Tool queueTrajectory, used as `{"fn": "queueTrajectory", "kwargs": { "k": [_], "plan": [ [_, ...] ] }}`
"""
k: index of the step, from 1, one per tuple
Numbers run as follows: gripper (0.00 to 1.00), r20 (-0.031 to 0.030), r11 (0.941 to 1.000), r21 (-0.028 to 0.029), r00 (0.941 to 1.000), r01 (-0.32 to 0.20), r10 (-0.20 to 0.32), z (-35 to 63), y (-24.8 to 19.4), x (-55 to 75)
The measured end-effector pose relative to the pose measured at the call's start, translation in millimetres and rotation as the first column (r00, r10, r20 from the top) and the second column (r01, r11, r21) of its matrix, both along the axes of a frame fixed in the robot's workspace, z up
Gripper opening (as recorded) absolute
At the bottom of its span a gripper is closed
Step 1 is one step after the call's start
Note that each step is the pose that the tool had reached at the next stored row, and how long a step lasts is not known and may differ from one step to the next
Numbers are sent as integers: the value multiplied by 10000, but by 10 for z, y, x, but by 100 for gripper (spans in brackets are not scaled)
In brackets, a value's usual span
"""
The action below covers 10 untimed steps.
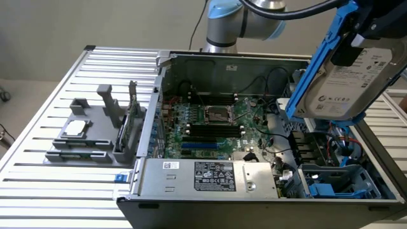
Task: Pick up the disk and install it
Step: 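Pick up the disk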
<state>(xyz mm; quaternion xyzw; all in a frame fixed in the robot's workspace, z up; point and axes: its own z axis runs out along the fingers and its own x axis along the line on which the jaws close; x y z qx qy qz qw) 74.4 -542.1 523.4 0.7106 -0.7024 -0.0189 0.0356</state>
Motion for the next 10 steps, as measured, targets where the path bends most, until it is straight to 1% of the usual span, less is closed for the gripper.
{"fn": "queueTrajectory", "kwargs": {
  "k": [3, 8, 10],
  "plan": [
    [33, 8, 10000, 0, 10000, 0, 0, -54, -66, 33],
    [33, 44, 10000, 1, 10000, 0, 0, -146, -186, 65],
    [33, 57, 10000, 1, 10000, 0, 0, -182, -228, 78]
  ]
}}
